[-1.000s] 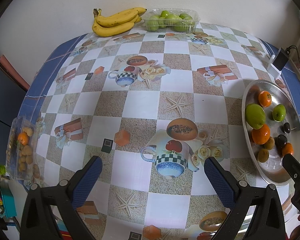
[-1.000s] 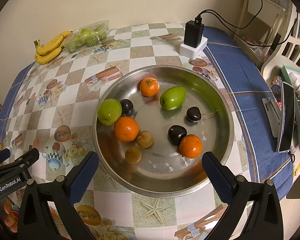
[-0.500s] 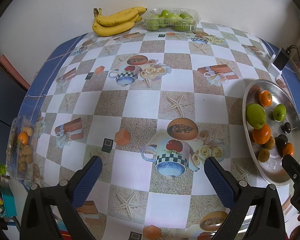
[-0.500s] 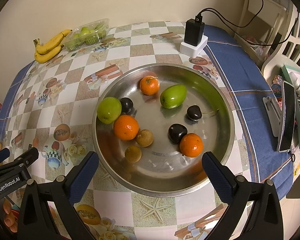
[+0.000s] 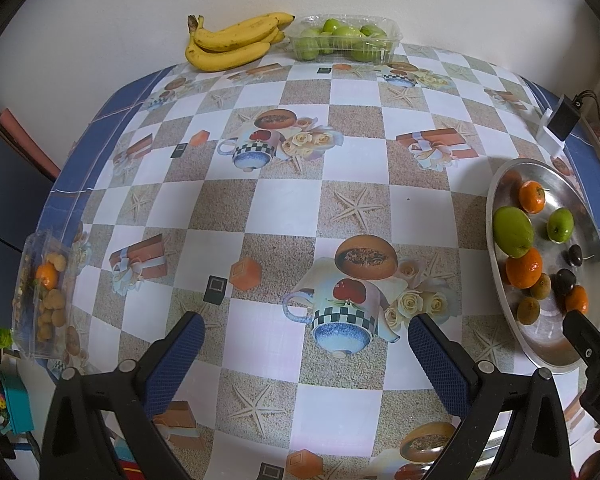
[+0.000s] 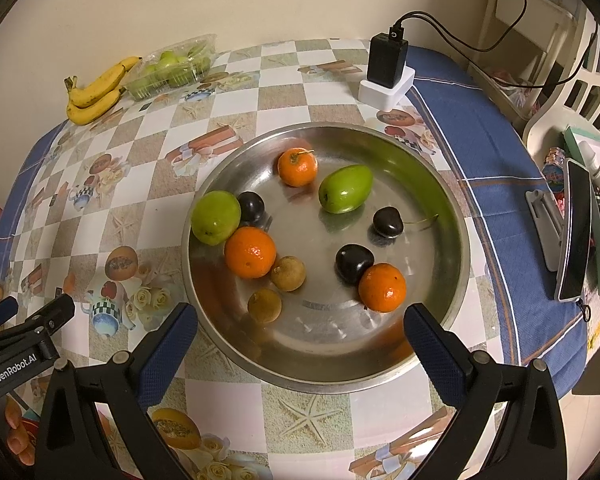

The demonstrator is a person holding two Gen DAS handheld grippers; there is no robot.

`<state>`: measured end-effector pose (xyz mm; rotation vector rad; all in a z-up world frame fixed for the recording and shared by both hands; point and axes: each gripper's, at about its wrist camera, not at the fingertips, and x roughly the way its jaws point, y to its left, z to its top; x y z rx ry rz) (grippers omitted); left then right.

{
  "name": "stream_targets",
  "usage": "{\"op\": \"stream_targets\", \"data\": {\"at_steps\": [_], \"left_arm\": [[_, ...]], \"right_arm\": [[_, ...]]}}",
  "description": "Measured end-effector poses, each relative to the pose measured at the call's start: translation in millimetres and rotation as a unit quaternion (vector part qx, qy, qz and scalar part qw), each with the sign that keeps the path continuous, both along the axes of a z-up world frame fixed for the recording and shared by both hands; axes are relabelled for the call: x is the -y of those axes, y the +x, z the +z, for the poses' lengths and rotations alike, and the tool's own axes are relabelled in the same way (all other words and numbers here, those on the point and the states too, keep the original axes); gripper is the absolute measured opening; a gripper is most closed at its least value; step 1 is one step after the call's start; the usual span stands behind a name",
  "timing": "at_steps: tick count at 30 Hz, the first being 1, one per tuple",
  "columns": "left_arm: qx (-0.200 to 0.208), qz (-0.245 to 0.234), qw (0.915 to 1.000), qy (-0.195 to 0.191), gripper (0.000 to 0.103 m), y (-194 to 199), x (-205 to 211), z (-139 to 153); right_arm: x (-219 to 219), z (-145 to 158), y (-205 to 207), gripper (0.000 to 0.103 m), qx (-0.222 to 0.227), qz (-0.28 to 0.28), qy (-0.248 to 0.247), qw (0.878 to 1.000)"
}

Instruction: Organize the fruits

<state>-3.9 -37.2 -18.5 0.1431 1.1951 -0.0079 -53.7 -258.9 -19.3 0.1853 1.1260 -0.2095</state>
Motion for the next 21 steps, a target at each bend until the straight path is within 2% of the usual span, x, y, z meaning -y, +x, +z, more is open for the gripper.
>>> {"op": "stream_targets", "data": {"at_steps": [21], "left_arm": [[-0.001, 0.001, 1.0000, 0.000, 0.103, 0.0, -0.4, -0.7]], "right_arm": [[-1.2, -0.4, 1.1, 0.103, -0.003, 0.002, -0.001, 1.000]]}}
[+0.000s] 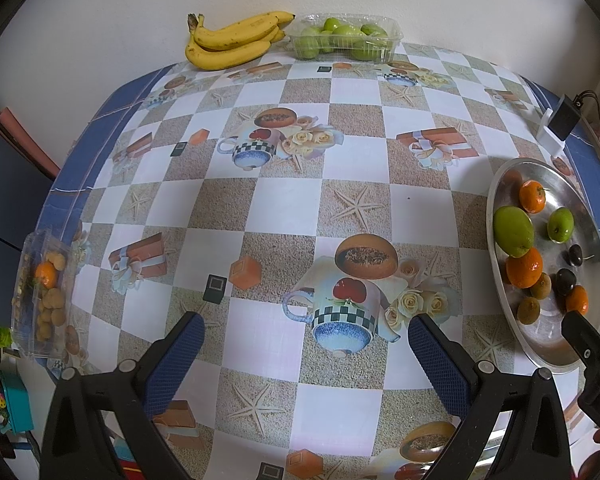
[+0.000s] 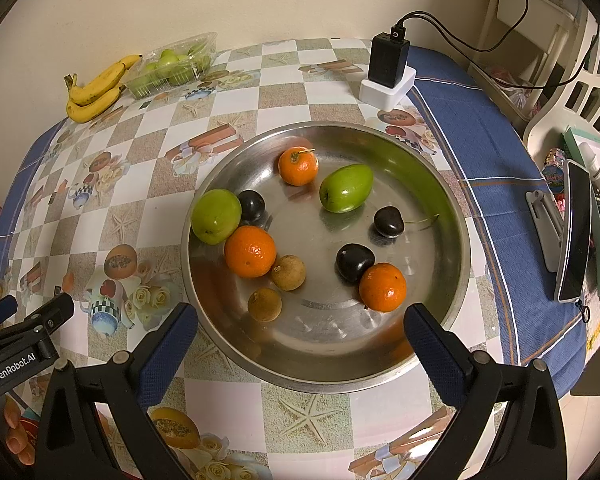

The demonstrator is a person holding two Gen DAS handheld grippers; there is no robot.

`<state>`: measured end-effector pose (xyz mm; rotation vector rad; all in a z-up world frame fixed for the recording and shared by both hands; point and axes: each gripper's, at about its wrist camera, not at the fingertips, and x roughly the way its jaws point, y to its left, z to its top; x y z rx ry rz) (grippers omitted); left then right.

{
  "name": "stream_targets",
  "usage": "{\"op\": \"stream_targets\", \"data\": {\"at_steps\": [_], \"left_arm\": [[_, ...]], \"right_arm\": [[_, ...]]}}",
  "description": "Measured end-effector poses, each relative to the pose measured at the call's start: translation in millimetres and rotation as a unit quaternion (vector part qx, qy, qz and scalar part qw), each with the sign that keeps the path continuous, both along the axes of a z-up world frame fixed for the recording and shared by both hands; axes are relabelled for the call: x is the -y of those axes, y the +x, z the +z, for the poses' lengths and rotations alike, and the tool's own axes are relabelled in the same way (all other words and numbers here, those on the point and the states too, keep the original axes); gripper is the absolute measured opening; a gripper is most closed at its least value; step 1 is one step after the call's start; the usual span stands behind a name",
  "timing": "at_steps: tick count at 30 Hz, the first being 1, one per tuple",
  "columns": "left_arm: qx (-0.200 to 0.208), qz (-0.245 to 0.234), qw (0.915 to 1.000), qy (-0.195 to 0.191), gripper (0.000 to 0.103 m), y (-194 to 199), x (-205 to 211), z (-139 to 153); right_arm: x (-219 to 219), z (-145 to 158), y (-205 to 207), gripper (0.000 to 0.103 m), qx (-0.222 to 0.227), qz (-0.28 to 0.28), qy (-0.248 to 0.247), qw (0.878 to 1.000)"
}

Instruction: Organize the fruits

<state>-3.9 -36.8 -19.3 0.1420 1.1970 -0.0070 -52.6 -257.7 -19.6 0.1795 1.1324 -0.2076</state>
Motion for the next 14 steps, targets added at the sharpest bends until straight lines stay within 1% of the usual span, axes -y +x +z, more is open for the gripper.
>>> {"op": "stream_targets", "data": {"at_steps": [14], "left_arm": [[0.000, -0.001, 1.0000, -0.001, 0.103, -0.9, -0.3, -2.9]], "right_arm": [[0.1, -1.7, 0.5, 0.103, -0.003, 0.002, -0.002, 1.000]]}}
